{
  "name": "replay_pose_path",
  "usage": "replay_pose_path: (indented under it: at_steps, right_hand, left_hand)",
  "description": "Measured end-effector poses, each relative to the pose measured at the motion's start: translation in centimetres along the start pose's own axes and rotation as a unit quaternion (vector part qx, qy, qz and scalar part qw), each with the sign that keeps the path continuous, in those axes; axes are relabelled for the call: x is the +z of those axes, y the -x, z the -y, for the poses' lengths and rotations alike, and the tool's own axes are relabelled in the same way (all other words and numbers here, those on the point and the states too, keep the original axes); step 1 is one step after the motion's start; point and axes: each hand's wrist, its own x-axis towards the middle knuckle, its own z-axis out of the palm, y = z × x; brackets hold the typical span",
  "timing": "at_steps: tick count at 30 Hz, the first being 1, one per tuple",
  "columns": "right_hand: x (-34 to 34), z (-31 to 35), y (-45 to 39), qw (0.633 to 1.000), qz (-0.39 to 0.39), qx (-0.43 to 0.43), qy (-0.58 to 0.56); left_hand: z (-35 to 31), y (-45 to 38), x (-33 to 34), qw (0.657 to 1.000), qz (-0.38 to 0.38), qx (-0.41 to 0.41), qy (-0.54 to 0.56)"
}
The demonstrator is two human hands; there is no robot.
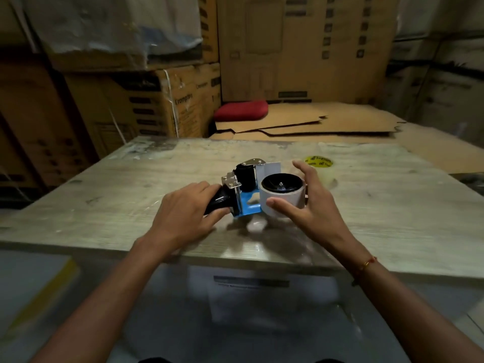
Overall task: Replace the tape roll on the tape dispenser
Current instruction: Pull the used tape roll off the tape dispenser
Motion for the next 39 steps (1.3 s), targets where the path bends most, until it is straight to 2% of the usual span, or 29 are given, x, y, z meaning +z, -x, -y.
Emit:
replay_pose_path:
  at_steps: [3,10,16,22,25,28,30,32,33,35,37,39]
  right_hand:
    - [-0.2,0.1,0.2,1.000,0.009,0.002,0.008]
    - [0.0,-0.9,1.6,0.996,0.067,0.012,0.050]
    - [0.4,-2.5,1.6,0.994,0.102,0.044,-0.014]
    - [0.6,-2.5,1.3,0.987,0.129,0.078,-0.047]
    - [0.7,-2.9,1.3,0.983,0.128,0.100,-0.085]
    - [0.4,-2.9,1.0,0.972,0.112,0.147,-0.147]
    - [0.2,-2.9,0.8,0.970,0.114,0.162,-0.140]
    - [0.1,-2.2,0.7,0.972,0.116,0.165,-0.116]
    - [0.1,-2.0,0.6,0.972,0.114,0.169,-0.121]
    - [0.3,-1.3,0.5,0.963,0.118,0.184,-0.160]
    - [0.6,-1.0,0.3,0.957,0.125,0.195,-0.175]
    - [1.1,-0.9,0.0,0.963,0.124,0.195,-0.141]
  left_hand:
    - [0.3,-0.5,0.4,0.999,0.006,-0.003,0.037]
    - [2.0,-1.9,2.6,0.995,0.085,-0.001,0.061]
    - [2.5,-2.1,3.6,0.996,0.071,-0.004,0.055]
    - [3.1,-3.2,4.2,0.992,0.076,-0.041,0.093]
    - [2.5,-2.8,4.5,0.997,0.043,-0.044,0.050]
    - [0.6,-1.7,3.2,0.995,-0.079,-0.019,0.054]
    - [-1.0,-0.9,2.2,0.984,-0.152,0.023,0.091]
    - [-2.9,0.0,2.0,0.979,-0.131,0.037,0.154]
    - [-3.9,0.2,2.1,0.975,-0.103,0.014,0.195]
    - [-5.2,0.3,2.3,0.956,-0.064,-0.088,0.272]
    - [-5.4,-0.2,2.3,0.919,-0.027,-0.207,0.335]
    - [-5.0,-0.6,2.2,0.888,0.012,-0.266,0.374]
